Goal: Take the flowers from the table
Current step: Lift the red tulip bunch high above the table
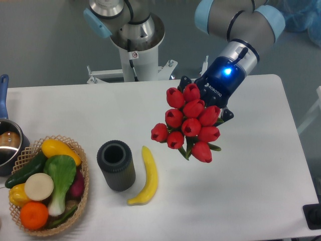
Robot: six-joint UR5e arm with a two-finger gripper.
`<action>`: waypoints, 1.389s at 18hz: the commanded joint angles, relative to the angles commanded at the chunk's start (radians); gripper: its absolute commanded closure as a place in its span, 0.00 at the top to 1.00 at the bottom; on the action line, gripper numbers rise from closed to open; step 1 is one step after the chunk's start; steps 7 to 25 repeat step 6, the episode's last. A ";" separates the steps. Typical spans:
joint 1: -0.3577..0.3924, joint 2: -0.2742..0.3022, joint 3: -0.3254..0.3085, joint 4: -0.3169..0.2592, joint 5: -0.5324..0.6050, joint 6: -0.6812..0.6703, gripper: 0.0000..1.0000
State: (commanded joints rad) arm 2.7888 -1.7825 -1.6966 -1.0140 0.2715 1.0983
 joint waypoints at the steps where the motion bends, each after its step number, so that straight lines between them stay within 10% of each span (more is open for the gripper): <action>1: 0.002 0.000 -0.003 0.000 -0.002 0.002 0.44; 25: 0.009 0.000 -0.003 0.000 -0.002 0.000 0.44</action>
